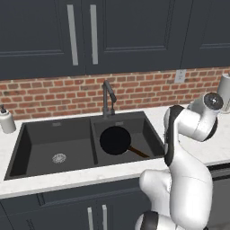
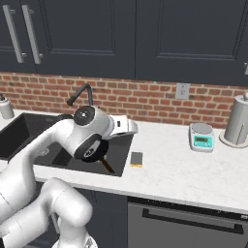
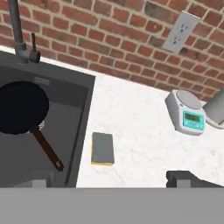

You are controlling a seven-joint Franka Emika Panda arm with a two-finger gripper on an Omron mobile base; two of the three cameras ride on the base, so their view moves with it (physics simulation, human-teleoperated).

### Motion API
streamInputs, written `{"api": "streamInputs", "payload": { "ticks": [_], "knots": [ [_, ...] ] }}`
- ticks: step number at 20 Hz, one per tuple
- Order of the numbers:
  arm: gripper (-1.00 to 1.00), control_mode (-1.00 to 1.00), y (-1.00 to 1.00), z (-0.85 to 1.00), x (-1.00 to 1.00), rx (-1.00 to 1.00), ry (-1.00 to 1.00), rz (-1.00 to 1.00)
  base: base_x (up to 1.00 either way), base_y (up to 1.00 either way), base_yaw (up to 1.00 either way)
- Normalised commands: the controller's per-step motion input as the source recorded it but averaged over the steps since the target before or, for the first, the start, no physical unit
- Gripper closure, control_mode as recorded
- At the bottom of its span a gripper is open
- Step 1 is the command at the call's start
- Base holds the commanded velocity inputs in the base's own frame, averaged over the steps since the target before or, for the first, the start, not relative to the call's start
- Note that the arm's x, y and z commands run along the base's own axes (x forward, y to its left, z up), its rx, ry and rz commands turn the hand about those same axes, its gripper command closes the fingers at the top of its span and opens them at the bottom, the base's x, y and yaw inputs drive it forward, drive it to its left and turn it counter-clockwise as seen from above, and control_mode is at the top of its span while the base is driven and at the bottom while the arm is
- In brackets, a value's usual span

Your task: Pick the pan and sponge and place them into the sink. Then turn on the water.

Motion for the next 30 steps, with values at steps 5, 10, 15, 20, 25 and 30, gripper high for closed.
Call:
{"api": "streamInputs", "payload": {
  "ticks": [5,10,15,20,25,30],
  "knots": [
    [-1.0,-1.0,-0.32,0.14,-0.58,0.26,0.27,0.04,0.0,0.0,0.0],
    [-1.0,-1.0,-0.1,-0.18,-0.35,0.22,0.01,0.05,0.0,0.0,0.0],
    [-1.0,-1.0,0.11,-0.54,0.11,0.03,0.04,0.0,0.0,0.0,0.0],
    [-1.0,-1.0,0.21,-0.63,0.36,-0.03,0.1,0.0,0.0,0.0,0.0],
    [-1.0,-1.0,0.15,-0.51,0.45,-0.04,0.18,0.0,0.0,0.0,0.0],
    [-1.0,-1.0,0.05,-0.34,0.33,-0.02,0.1,0.0,0.0,0.0,0.0]
  ]
}}
